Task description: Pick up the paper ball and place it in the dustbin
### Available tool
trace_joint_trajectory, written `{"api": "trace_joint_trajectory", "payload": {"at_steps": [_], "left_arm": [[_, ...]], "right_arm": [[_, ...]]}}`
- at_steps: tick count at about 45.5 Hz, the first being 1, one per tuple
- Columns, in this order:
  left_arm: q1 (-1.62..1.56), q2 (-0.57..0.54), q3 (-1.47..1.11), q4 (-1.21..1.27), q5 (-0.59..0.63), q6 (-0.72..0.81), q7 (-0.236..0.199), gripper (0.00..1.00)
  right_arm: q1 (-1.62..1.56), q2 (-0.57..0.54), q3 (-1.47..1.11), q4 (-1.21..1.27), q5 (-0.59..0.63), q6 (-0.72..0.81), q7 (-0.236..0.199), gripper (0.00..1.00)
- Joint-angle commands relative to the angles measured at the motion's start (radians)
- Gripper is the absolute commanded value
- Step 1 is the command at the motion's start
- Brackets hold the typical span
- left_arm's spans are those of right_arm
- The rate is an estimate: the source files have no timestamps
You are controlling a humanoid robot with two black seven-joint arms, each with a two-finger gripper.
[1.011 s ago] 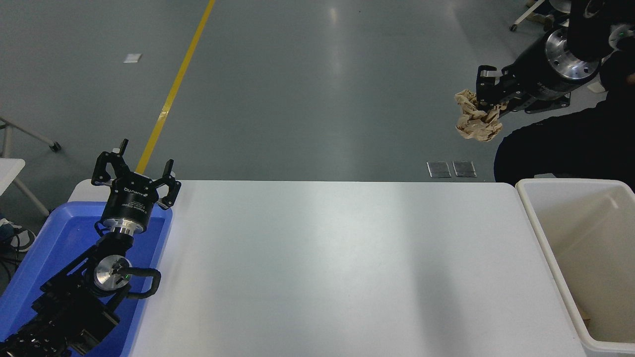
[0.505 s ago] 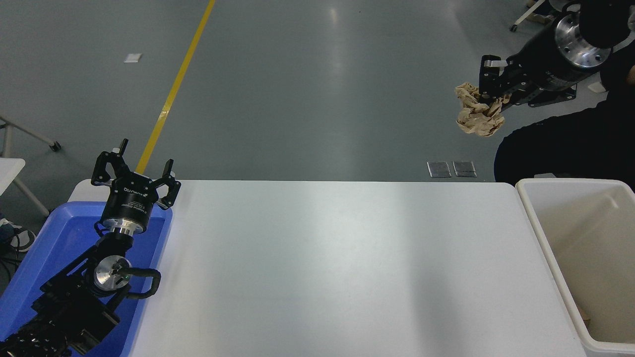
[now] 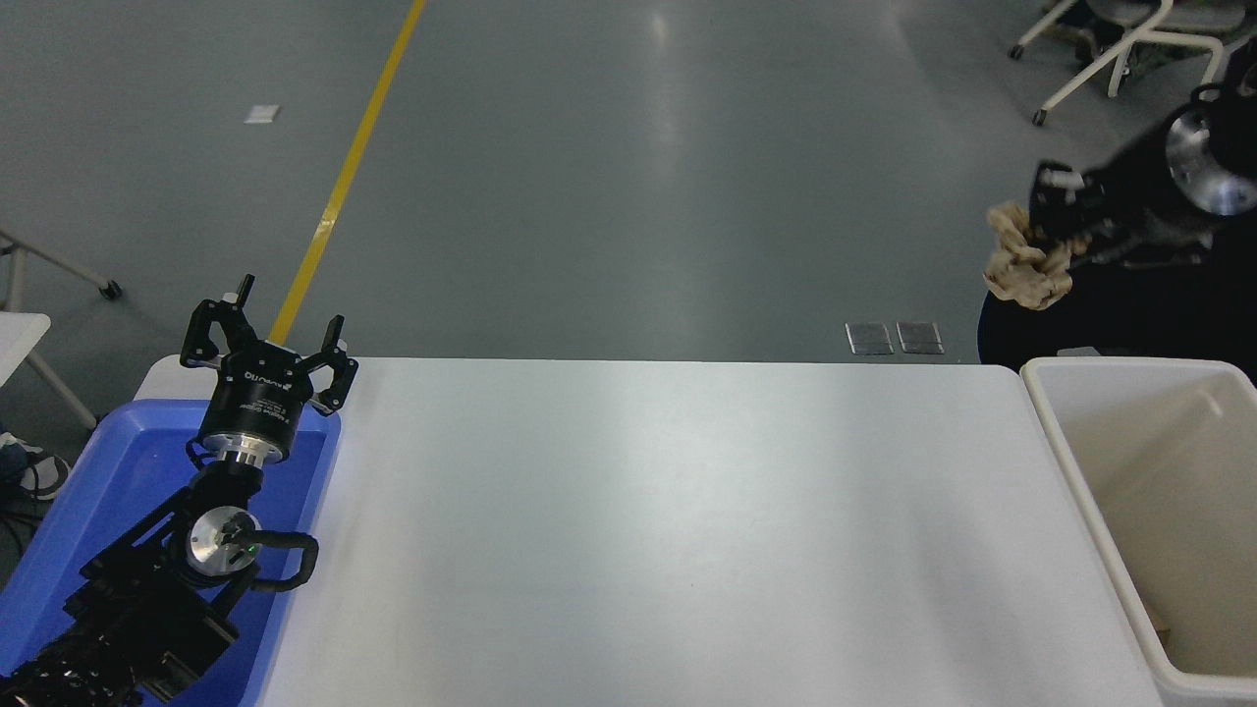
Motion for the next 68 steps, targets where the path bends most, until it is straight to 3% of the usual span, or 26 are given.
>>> {"api": "trace_joint_trajectory", "payload": {"at_steps": [1, 11, 16, 32, 51, 68], "left_arm": [[0.0, 0.0, 0.0, 0.0, 0.0, -0.002, 0.001, 0.98], [0.0, 0.0, 0.0, -0.001, 0.0, -0.002, 0.001, 0.98], [0.0, 0.0, 0.0, 0.0, 0.0, 0.0, 0.001, 0.98], [0.0, 0.0, 0.0, 0.0, 0.0, 0.0, 0.001, 0.98], [0.0, 0.0, 0.0, 0.0, 0.0, 0.0, 0.0, 0.98], [0.0, 0.0, 0.0, 0.0, 0.0, 0.0, 0.001, 0.98]], "right_arm": [[-0.268, -0.05, 0.002, -0.132, 0.021, -0.198, -0.003, 0.0], [-0.51, -0.045, 0.006, -0.26, 0.278, -0.358, -0.003, 0.0], [-0.61, -0.041, 0.045, -0.323, 0.352, -0.424, -0.001, 0.0], [-0.826, -0.027, 0.299, -0.386, 0.341, -0.538, -0.001, 0.0], [-1.046, 0.051, 0.563, -0.713, 0.335, -0.541, 0.005, 0.0], [-1.089, 0.094, 0.588, -0.745, 0.314, -0.539, 0.007, 0.0]]}}
